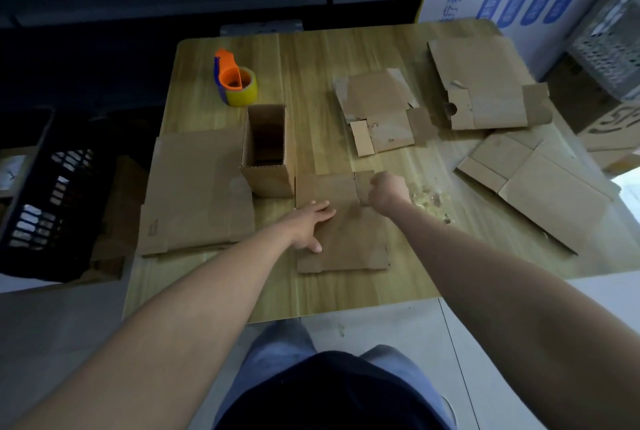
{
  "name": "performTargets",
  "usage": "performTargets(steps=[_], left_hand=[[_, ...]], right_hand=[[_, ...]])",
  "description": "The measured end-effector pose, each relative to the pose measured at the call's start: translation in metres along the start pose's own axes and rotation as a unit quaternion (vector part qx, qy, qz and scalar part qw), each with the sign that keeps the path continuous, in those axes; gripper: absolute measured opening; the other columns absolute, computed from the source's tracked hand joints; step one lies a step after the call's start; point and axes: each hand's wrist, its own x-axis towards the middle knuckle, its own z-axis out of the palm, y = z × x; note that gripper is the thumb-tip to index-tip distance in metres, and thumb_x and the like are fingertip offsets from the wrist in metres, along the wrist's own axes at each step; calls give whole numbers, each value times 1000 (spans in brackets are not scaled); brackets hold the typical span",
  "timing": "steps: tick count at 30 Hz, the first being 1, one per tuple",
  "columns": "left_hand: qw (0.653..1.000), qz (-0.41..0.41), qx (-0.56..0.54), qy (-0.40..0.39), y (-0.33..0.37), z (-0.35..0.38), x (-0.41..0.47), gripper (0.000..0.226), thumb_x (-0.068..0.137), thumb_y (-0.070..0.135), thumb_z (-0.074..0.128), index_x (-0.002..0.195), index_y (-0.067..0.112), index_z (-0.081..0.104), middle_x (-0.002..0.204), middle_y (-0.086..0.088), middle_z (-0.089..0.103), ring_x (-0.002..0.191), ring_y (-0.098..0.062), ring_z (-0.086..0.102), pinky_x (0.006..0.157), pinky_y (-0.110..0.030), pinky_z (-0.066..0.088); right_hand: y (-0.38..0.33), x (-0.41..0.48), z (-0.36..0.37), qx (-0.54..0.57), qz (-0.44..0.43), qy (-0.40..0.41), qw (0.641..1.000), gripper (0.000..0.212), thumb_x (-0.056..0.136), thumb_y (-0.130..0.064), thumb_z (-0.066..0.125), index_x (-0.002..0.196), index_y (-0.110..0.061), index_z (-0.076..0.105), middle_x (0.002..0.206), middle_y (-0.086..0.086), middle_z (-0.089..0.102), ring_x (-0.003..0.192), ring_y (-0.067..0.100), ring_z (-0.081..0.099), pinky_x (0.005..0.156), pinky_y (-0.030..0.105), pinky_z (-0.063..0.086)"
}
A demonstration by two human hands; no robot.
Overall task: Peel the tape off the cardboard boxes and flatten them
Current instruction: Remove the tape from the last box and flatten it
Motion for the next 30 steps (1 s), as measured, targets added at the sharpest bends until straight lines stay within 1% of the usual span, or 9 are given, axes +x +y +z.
performTargets(steps=[4,8,11,13,15,18,23,27,30], left_hand=[[1000,23,-7,7,-14,-4,9,90,83,13,68,151,31,11,159,11,-6,145,-11,-8,117,-40,7],[997,26,45,58,-13,-4,17,92,82,11,70,151,30,12,159,10,-4,146,-13,-4,117,-39,4],[996,29,-10,85,-15,3,17,88,82,4,68,151,28,18,159,11,0,146,-12,-3,116,-35,5],[991,35,-75,102,-21,8,14,79,82,0,66,148,26,30,159,11,9,146,-10,1,115,-33,9],[987,40,-105,112,-27,12,11,71,83,2,65,145,24,37,158,10,15,145,-9,5,115,-31,11],[989,44,-96,107,-34,12,11,71,83,6,66,145,25,37,158,9,16,145,-9,7,115,-30,11],[993,38,-71,91,-42,-1,20,74,82,4,67,146,24,34,159,7,11,146,-11,5,117,-32,4],[996,-3,-28,88,-56,-27,33,74,84,5,66,146,28,33,159,6,9,147,-21,2,119,-43,5],[992,-45,60,98,-68,-47,43,72,87,15,64,147,34,29,159,4,8,146,-26,0,118,-46,5]], right_hand=[[-37,3,-20,90,-108,4,990,27,94,-12,51,116,-2,62,113,15,63,105,29,59,81,30,46],[-81,-5,-25,162,-234,-15,958,58,91,-40,59,142,-22,39,131,11,53,111,23,54,76,24,45],[-110,-7,-18,33,-284,-101,953,77,80,-59,62,145,-40,25,149,15,31,134,34,35,99,45,40],[-121,-5,-13,-95,-277,-130,947,80,77,-52,70,145,-40,28,149,15,27,133,36,35,103,47,37],[-125,-1,-9,-173,-281,-101,938,69,81,-36,72,141,-32,39,138,13,42,119,31,49,90,37,45],[-128,3,-7,-170,-306,-37,936,37,91,-22,60,128,-18,56,119,10,59,98,22,56,74,28,41],[-129,8,-40,-22,-279,75,957,30,95,-18,50,123,-13,60,109,13,63,96,27,59,76,31,47],[-115,13,-66,42,-236,172,955,22,95,-17,49,111,-12,64,101,13,65,93,30,61,77,37,51],[-93,13,-72,87,-189,206,956,20,96,-17,49,108,-12,64,97,8,65,88,23,62,77,39,54]])
